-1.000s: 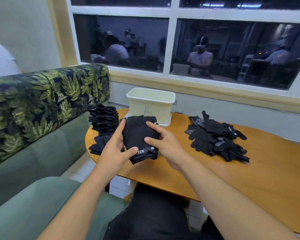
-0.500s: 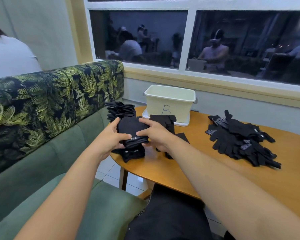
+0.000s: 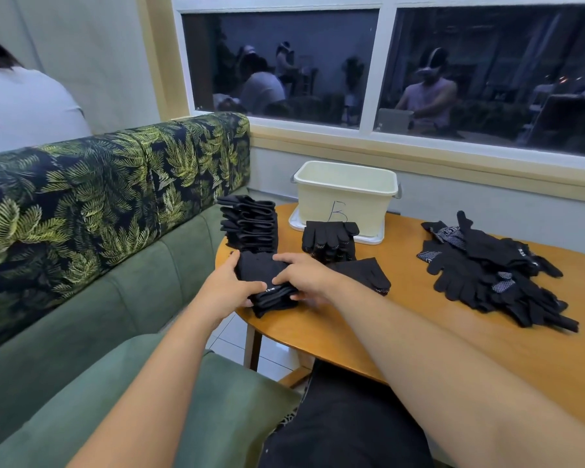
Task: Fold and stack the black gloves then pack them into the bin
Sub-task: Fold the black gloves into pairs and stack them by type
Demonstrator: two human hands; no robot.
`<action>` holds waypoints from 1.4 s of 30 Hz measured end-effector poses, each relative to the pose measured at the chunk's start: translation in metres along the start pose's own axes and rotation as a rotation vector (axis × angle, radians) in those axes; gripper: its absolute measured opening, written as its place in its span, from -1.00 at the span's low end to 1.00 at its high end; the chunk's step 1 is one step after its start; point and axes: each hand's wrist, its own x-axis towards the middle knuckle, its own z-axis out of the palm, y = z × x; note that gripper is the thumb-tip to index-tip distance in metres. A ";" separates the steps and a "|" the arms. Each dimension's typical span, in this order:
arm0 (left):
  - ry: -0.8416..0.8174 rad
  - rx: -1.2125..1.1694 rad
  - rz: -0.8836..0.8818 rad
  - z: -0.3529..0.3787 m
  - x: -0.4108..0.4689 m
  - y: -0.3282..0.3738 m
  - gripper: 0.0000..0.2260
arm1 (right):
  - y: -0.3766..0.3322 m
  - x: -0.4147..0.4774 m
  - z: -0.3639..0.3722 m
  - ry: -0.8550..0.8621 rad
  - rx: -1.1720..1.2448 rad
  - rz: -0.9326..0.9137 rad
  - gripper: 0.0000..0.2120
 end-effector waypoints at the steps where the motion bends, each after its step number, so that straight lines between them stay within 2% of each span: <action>1: 0.023 0.082 0.021 0.001 0.000 -0.002 -0.14 | 0.003 0.001 0.002 0.011 0.004 -0.002 -0.38; 5: 0.121 0.268 0.111 0.000 0.003 -0.010 -0.39 | 0.010 -0.001 0.008 0.086 -0.022 -0.058 -0.38; 8: 0.162 0.407 0.131 -0.001 0.005 -0.013 -0.32 | 0.017 -0.001 0.011 0.196 -0.068 -0.171 -0.44; 10: 0.175 0.415 0.155 0.000 0.004 -0.012 -0.33 | 0.021 0.000 0.014 0.278 -0.079 -0.222 -0.51; 15: 0.239 0.386 0.249 0.004 -0.002 -0.004 -0.61 | 0.022 0.001 0.014 0.328 0.015 -0.175 -0.54; 18: 0.106 0.420 0.382 0.007 -0.013 0.003 -0.62 | 0.022 0.000 0.010 0.320 0.088 -0.132 -0.55; 20: -0.017 0.555 0.453 0.008 -0.016 -0.004 -0.58 | 0.020 -0.001 0.009 0.330 0.124 -0.113 -0.57; 22: -0.012 0.636 0.486 0.008 -0.014 -0.012 -0.61 | 0.018 -0.001 0.010 0.330 0.168 -0.102 -0.58; 26: 0.078 0.656 0.556 0.006 -0.011 -0.013 -0.67 | 0.014 -0.002 0.011 0.324 0.159 -0.133 -0.64; 32: 0.019 0.706 0.497 0.005 -0.015 -0.019 -0.69 | 0.018 0.002 0.015 0.372 -0.160 -0.172 -0.67; 35: 0.064 0.615 0.502 0.003 -0.019 -0.011 -0.74 | 0.009 -0.015 0.009 0.368 -0.252 -0.214 -0.71; 39: 0.138 0.524 0.454 0.006 -0.004 0.018 -0.69 | 0.009 -0.038 -0.004 0.361 -0.241 -0.182 -0.72; 42: 0.016 0.632 0.391 0.022 0.020 0.034 -0.63 | 0.019 -0.059 -0.018 0.369 -0.111 -0.202 -0.69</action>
